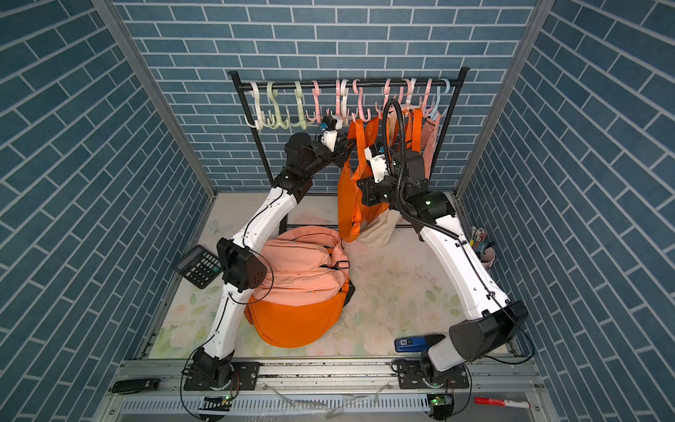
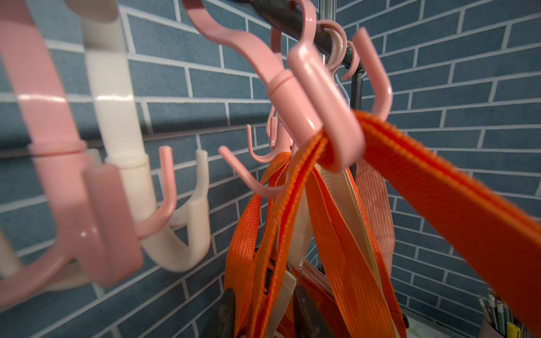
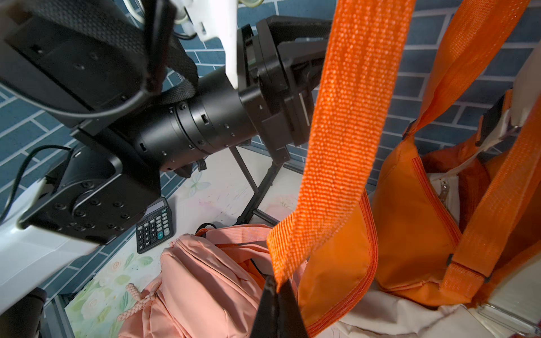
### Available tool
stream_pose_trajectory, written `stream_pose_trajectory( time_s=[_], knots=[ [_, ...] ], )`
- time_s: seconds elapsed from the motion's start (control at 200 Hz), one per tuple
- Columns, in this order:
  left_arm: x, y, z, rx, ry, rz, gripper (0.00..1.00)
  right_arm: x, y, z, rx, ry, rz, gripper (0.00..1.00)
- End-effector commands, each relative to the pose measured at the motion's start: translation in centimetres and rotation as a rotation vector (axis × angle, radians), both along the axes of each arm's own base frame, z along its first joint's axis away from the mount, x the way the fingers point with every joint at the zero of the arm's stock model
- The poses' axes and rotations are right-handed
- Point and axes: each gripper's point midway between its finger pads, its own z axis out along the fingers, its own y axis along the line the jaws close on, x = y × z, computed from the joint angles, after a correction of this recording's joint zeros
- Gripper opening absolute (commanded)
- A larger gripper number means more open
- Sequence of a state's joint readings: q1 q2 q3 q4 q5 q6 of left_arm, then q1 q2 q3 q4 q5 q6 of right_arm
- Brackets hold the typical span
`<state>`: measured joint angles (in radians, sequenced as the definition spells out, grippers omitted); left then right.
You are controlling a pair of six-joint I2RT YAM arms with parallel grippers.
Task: Take the bag off the hook
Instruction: Pick up the bag from the hook.
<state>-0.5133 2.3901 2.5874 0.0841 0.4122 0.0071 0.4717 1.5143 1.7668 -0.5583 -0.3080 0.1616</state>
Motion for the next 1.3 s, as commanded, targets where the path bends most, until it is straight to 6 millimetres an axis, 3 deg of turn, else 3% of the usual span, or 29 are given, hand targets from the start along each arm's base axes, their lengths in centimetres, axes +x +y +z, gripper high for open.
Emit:
stream_pose_trajectory(
  time_s=[0.0,0.22,0.26,0.32,0.48,0.825,1.075,1.295],
  knots=[
    [-0.9,-0.5,1.8,-0.045,-0.059,-0.013,0.33,-1.4,0.1,-0.7,0.013,0.058,0.027,0.00],
    [-1.2,-0.5,2.2,-0.043,-0.070,-0.020,0.24,-1.1,0.1,-1.3,0.006,0.067,0.021,0.00],
    [-1.4,-0.6,2.2,-0.039,-0.071,-0.025,0.18,-1.2,0.1,-1.3,0.006,0.066,0.021,0.00],
    [-1.4,-0.5,2.3,-0.036,-0.076,-0.026,0.00,-1.1,0.1,-1.3,0.006,0.066,0.022,0.00],
    [-2.0,-0.6,2.9,-0.031,-0.091,-0.029,0.00,-0.9,-0.2,-1.3,-0.002,0.065,0.003,0.00],
    [-4.9,1.3,6.7,-0.047,-0.125,-0.009,0.00,0.9,-1.7,0.3,0.018,0.091,-0.097,0.00],
    [-6.0,2.3,8.5,-0.027,-0.121,0.014,0.00,2.0,-1.7,3.6,0.076,0.089,-0.093,0.00],
    [-6.0,3.3,9.4,0.018,-0.119,0.072,0.00,4.4,-2.6,6.3,0.119,0.097,-0.121,0.00]
  ],
)
